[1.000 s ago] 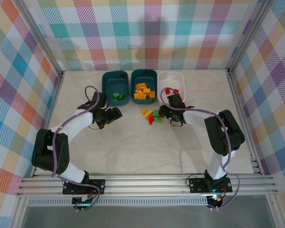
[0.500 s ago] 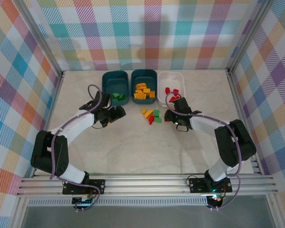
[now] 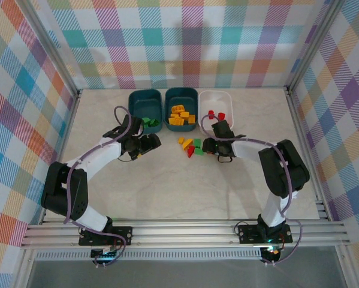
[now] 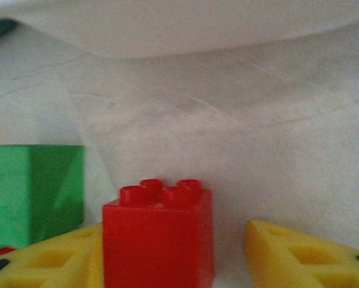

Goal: Sort the legos into containers by color

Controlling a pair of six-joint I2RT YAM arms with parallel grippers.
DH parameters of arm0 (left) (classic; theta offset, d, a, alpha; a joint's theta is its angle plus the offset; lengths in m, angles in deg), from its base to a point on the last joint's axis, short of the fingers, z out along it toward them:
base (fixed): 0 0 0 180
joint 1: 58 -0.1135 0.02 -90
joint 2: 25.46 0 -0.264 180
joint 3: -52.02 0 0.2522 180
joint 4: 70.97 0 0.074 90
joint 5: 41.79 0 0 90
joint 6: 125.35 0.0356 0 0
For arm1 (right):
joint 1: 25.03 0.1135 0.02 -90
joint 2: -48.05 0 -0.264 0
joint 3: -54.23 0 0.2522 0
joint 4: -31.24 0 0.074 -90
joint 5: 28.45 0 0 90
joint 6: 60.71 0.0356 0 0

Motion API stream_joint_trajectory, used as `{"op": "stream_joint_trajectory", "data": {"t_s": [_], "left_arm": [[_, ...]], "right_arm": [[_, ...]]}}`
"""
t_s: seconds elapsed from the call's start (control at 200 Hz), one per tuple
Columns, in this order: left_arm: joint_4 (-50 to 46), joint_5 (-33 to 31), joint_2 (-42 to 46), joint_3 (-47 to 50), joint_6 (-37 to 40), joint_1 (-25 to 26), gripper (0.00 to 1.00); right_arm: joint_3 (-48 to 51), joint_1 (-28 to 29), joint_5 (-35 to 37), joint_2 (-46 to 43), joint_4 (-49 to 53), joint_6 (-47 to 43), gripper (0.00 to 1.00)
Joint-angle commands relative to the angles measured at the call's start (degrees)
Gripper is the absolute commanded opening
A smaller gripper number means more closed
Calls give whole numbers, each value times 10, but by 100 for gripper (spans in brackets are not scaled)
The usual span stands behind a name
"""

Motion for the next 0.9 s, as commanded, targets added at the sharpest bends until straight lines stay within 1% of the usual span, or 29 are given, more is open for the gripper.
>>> {"op": "stream_joint_trajectory", "data": {"t_s": [0.0,0.16,0.19,0.27,0.32,0.38,0.445,0.52,0.615,0.67,0.81,0.85,0.9], "left_arm": [[10,4,15,8,1,3,85],[18,7,8,12,-2,3,85],[18,10,6,12,-4,3,85],[21,13,1,10,-6,5,85],[23,15,-1,10,-7,8,85],[24,15,-5,9,-10,15,85],[23,15,-9,8,-12,26,84],[36,4,-8,19,-21,48,83],[44,-8,-12,29,-29,72,83],[46,-14,-12,34,-33,80,83],[55,-22,10,60,-33,83,86],[57,-28,19,67,-32,84,90],[57,-35,28,72,-30,84,93]], "right_arm": [[4,-1,13,1,2,-8,51],[28,-1,37,-41,-2,-19,34],[29,-1,42,-52,0,-20,32],[23,-1,56,-94,1,-24,30],[3,-2,66,-106,5,-31,30],[-41,-4,82,-95,23,-48,28],[-86,-4,118,-65,30,-70,26],[-131,-11,133,-18,17,-83,26],[-202,-22,148,51,34,-93,26],[-239,-31,141,81,44,-95,27],[-318,-46,130,135,82,-101,36],[-332,-51,126,142,90,-103,38],[-349,-57,118,148,105,-102,46]]}}
